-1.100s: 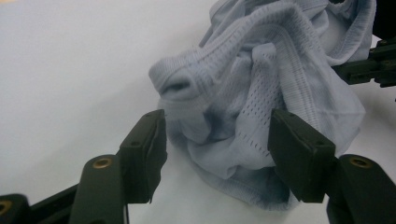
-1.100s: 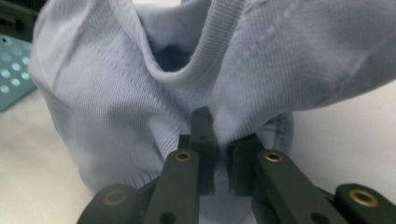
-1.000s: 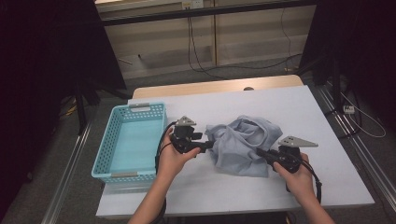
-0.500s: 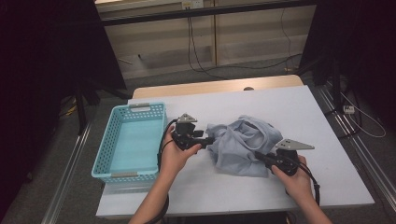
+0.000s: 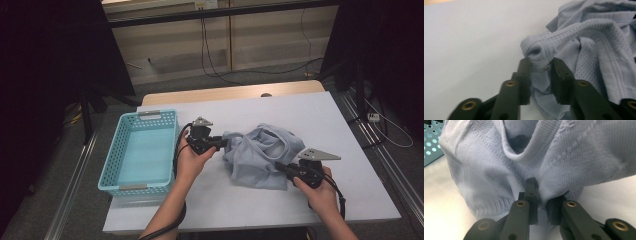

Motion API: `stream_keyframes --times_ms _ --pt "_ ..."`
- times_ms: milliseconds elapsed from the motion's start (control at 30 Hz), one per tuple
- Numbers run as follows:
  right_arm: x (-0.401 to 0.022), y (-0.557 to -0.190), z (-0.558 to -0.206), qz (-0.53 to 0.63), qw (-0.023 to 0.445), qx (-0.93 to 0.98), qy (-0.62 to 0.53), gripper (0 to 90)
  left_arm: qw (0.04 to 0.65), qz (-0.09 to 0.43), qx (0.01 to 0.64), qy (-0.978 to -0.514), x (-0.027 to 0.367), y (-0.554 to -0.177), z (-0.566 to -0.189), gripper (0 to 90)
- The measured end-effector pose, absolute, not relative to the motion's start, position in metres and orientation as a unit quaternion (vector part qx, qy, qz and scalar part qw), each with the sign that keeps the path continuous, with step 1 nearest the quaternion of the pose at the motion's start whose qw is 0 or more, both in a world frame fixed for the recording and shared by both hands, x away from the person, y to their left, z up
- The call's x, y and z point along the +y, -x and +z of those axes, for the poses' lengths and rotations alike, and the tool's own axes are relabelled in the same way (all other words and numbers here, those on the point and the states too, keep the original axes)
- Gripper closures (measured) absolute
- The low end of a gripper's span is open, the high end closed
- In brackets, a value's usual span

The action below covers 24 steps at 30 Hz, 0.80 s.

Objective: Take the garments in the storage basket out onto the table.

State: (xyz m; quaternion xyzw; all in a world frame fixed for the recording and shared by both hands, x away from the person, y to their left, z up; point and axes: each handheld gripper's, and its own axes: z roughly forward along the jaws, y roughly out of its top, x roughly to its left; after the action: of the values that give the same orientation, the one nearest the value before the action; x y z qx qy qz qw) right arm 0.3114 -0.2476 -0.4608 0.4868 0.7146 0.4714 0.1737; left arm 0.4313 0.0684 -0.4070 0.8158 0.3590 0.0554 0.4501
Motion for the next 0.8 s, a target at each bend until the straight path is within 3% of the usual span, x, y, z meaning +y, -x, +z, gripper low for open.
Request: stream_keyframes --times_ms 133,500,800 --pt "-0.250 -0.311 -0.459 0.473 0.174 0.713 -0.487 81.8 0.451 0.039 0.365 -0.814 0.068 -0.428 -0.402 85.1" --pt "-0.250 -0.309 -0.465 0.456 0.161 0.724 -0.492 85.4 0.464 0.029 0.337 -0.818 0.070 -0.410 -0.397 85.8" --pt "-0.249 -0.311 -0.469 0.444 0.172 0.729 -0.492 82.4 0.467 0.028 0.312 -0.827 0.060 -0.397 -0.399 85.8"
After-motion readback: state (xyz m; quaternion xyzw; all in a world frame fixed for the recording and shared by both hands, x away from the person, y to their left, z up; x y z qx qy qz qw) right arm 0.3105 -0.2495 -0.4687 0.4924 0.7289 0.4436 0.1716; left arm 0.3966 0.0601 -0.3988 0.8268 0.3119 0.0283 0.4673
